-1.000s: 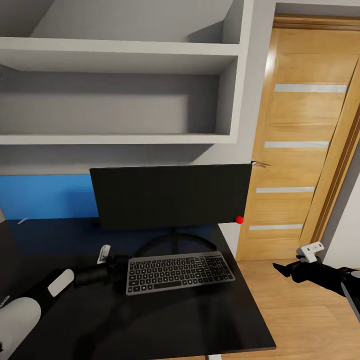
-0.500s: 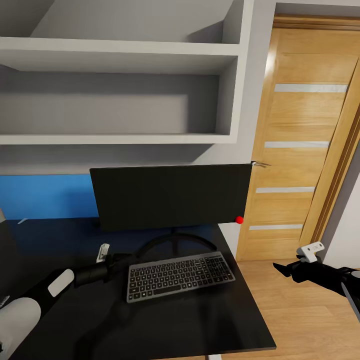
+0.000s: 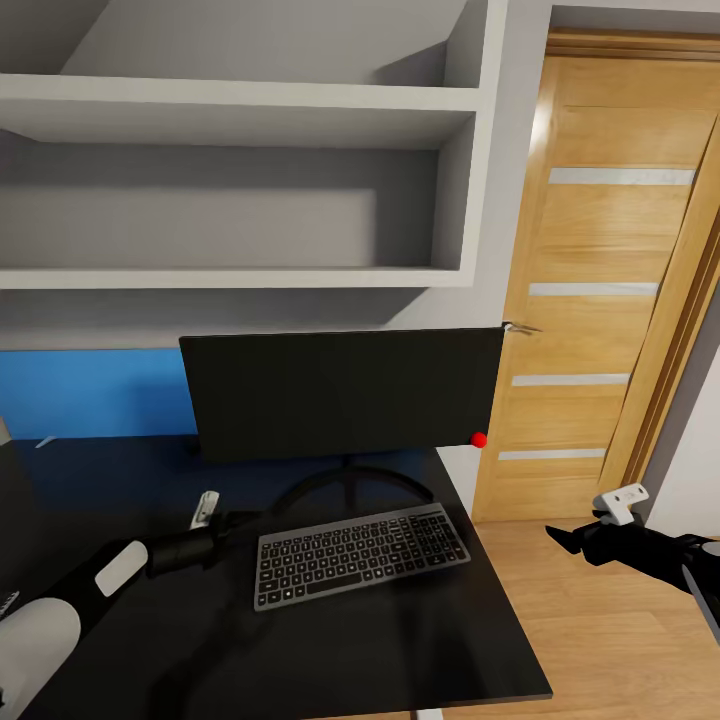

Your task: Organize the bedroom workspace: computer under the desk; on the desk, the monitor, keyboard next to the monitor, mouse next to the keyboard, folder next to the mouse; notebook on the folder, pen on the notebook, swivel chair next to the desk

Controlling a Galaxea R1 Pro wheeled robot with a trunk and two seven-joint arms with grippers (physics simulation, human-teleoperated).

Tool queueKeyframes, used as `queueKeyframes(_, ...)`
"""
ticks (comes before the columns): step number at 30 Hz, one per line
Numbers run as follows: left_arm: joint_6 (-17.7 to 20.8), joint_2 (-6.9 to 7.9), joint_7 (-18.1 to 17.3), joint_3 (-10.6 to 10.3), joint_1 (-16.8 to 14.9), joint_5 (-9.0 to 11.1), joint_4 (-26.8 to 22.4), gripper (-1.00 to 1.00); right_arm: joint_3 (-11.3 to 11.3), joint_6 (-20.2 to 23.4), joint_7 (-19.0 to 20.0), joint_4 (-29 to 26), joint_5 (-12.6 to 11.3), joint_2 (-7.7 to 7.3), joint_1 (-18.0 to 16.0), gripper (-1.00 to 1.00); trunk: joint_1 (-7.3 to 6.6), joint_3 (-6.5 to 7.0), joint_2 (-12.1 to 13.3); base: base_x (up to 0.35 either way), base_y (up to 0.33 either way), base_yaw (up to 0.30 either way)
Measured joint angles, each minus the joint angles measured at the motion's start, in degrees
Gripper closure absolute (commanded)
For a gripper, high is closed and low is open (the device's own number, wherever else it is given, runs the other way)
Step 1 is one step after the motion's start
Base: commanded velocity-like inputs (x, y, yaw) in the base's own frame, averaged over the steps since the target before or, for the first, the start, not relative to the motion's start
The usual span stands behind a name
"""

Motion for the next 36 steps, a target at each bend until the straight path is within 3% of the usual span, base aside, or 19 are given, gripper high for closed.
queueKeyframes(6, -4.4, 0.22, 0.9, 0.1, 1.3, 0.5, -2.0, -1.0, 0.1, -0.1, -0.1, 0.1, 0.0, 0.12, 0.0, -1.0, 0.0, 0.0, 0.0, 0.0, 0.0, 0.0)
queueKeyframes(11, -5.7, 0.48, 1.2, 0.5, 4.8, 0.8, -9.9, -1.0, 0.1, -0.1, -0.1, 0.2, 0.0, 0.18, 0.0, -1.0, 0.0, 0.0, 0.0, 0.0, 0.0, 0.0)
queueKeyframes(13, -5.5, 0.62, 1.3, 2.6, 7.9, 0.8, -16.0, -1.0, 0.1, -0.1, 0.0, 0.2, 0.0, 0.22, 0.0, -1.0, 0.0, 0.0, 0.0, 0.0, 0.0, 0.0)
queueKeyframes(19, -4.7, 0.77, 1.6, 9.5, 15.3, 0.3, -27.9, -1.0, 0.1, -0.2, 0.0, 0.2, -0.1, 0.28, 0.0, -1.0, 0.0, 0.0, 0.0, 0.0, 0.0, 0.0)
queueKeyframes(24, -4.5, 1.01, 1.8, 11.5, 19.5, 0.1, -34.7, -1.0, 0.2, -0.2, 0.0, -0.1, -0.1, 0.5, 0.0, -1.0, 0.0, 0.0, 0.0, 0.0, 0.0, 0.0)
queueKeyframes(26, -4.3, 1.32, 2.5, 11.9, 21.0, 0.3, -36.6, -1.0, 0.1, -0.2, -0.1, -0.2, -0.2, 1.26, 0.0, -1.0, 0.0, 0.0, 0.0, 0.0, 0.0, 0.0)
queueKeyframes(36, -4.2, 1.58, 4.9, 16.4, 25.8, 0.4, -40.3, -1.0, 0.2, -0.2, -0.1, -0.5, -0.2, 3.21, 0.0, -1.0, 0.0, 0.0, 0.0, 0.0, 0.0, 0.0)
